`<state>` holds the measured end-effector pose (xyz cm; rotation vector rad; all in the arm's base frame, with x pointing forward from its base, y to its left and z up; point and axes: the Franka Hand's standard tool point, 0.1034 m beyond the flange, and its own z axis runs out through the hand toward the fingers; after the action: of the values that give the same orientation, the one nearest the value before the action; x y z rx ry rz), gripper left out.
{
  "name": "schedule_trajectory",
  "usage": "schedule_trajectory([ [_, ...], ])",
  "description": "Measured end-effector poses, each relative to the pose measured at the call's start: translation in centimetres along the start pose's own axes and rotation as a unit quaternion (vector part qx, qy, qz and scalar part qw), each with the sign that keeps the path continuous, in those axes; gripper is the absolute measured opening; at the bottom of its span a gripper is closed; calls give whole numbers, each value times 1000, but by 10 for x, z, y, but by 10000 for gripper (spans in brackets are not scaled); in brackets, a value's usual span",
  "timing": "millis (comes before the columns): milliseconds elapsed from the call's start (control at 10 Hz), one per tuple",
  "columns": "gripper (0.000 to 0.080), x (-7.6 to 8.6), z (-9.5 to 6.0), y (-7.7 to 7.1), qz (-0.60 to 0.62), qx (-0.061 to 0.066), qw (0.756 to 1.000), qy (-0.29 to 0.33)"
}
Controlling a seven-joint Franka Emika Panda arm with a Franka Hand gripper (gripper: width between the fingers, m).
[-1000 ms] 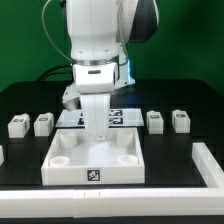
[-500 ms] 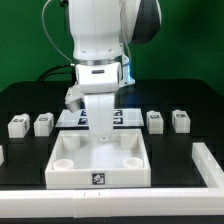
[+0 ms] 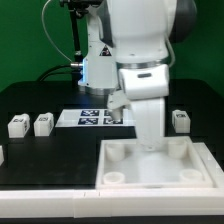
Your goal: Assemble one leg
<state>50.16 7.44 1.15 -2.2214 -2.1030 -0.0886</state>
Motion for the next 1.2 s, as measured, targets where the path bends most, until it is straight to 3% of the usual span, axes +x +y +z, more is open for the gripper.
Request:
schedule_trajectory([
  [100, 61, 0, 2, 0, 5, 6, 1000, -2],
  [600, 61, -3, 1, 0, -5, 4, 1000, 3],
  [900, 521, -4, 1, 0, -4, 4, 1000, 3],
  [1000, 608, -4, 1, 0, -4, 4, 1000, 3],
  [1200, 641, -4, 1, 0, -4, 4, 1000, 3],
])
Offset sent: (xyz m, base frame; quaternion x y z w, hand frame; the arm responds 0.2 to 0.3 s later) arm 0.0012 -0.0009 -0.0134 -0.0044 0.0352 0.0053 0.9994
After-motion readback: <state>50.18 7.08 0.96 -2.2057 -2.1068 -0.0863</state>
